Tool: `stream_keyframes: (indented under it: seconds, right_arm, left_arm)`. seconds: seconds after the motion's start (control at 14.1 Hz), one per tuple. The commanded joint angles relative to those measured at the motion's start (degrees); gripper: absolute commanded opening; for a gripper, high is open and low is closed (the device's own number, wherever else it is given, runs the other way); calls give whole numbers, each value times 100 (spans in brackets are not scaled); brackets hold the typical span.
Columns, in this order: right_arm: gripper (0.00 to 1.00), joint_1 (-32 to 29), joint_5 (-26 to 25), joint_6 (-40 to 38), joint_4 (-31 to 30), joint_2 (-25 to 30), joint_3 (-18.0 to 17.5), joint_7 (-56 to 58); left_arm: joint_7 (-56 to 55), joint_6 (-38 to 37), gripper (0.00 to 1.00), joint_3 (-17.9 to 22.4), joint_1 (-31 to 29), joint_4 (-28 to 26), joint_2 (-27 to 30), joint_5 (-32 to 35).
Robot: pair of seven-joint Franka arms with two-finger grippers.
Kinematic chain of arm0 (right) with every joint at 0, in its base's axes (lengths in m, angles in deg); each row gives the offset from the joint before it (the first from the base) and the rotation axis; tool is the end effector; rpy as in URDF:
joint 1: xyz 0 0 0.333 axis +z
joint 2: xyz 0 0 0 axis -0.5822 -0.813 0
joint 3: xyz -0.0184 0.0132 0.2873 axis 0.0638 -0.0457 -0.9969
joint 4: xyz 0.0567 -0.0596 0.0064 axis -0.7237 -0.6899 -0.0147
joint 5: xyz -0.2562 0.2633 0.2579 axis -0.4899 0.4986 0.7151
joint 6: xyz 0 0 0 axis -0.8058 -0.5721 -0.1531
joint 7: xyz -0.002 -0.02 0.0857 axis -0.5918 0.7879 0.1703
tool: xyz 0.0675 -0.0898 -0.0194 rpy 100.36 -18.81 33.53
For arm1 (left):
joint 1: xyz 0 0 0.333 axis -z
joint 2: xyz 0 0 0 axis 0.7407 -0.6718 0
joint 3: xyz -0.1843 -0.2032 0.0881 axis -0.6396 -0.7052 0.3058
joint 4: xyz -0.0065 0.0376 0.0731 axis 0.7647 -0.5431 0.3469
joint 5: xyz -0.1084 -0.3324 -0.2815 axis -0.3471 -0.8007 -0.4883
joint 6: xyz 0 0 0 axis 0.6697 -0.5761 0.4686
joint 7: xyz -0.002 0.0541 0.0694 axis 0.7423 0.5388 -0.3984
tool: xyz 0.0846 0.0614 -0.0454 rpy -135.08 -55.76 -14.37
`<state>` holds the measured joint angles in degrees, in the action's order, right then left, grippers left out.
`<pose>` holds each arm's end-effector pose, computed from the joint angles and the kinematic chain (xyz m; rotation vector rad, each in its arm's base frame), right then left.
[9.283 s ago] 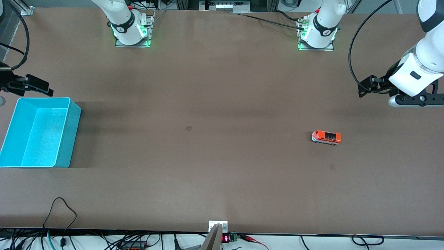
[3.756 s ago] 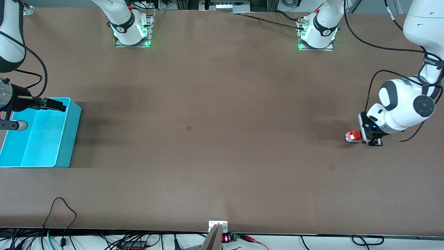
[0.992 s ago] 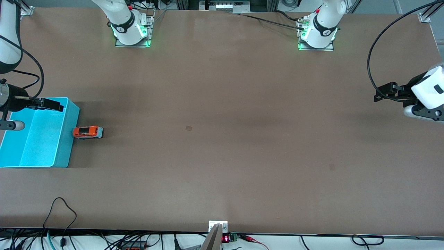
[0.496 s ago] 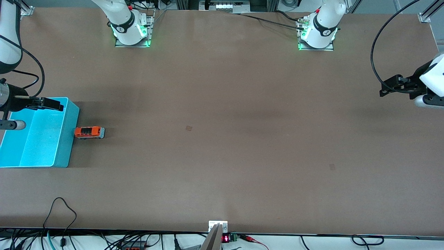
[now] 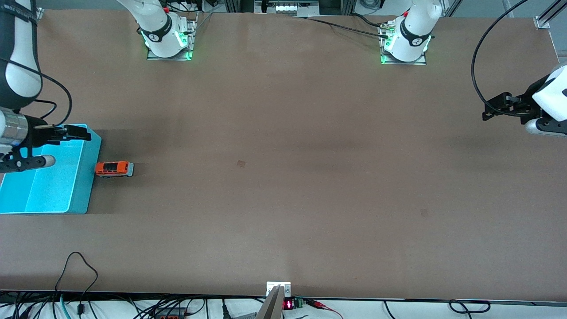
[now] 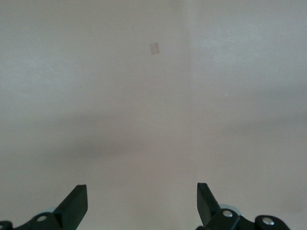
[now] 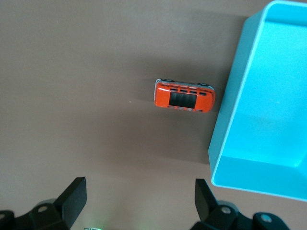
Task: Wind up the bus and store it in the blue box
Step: 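Move the right gripper toward the bus beside the box, then lower the right gripper and grasp the orange bus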
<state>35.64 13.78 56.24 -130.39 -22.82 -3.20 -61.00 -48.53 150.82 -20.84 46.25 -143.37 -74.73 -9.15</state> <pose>0.6616 -0.0766 0.3843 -3.0381 -0.2895 0.4171 0.6195 0.0221 0.5357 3.1257 -0.1581 -0.1372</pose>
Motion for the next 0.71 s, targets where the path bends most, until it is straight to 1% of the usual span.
stream_keyframes:
  seconds: [0.0, 0.14, 0.21, 0.28, 0.35, 0.43, 0.57, 0.64]
  right_arm:
    - [100, -29, -13, 337, -206, -234, -48, 645]
    - [100, -64, -84, 1083, -724, -217, -109, 1582]
    - [100, -204, -128, 1522, -987, -182, -284, 2197]
    - [100, -519, -145, 1805, -1138, -216, -590, 2708]
    - [100, -800, -163, 1964, -1218, -269, -871, 3148]
    - [100, -951, -250, 2087, -1244, -348, -1022, 3579]
    - [100, -970, -592, 2429, -1384, -375, -1172, 4658]
    - [100, -987, -620, 2658, -1525, -375, -1208, 5160]
  left_arm:
    - [-74, -125, 100, -17, 49, 86, 51, -26]
    - [-83, -151, 100, -44, 49, 95, 60, -26]
    - [-83, -151, 100, -70, 49, 103, 60, -26]
    - [-126, -151, 100, -114, 49, 95, 60, -26]
    - [-135, -160, 100, -167, 49, 95, 60, -26]
    - [-144, -160, 100, -193, 49, 103, 69, -17]
    - [-135, -160, 100, -193, 49, 103, 60, -26]
    - [-135, -160, 100, -193, 49, 103, 60, -26]
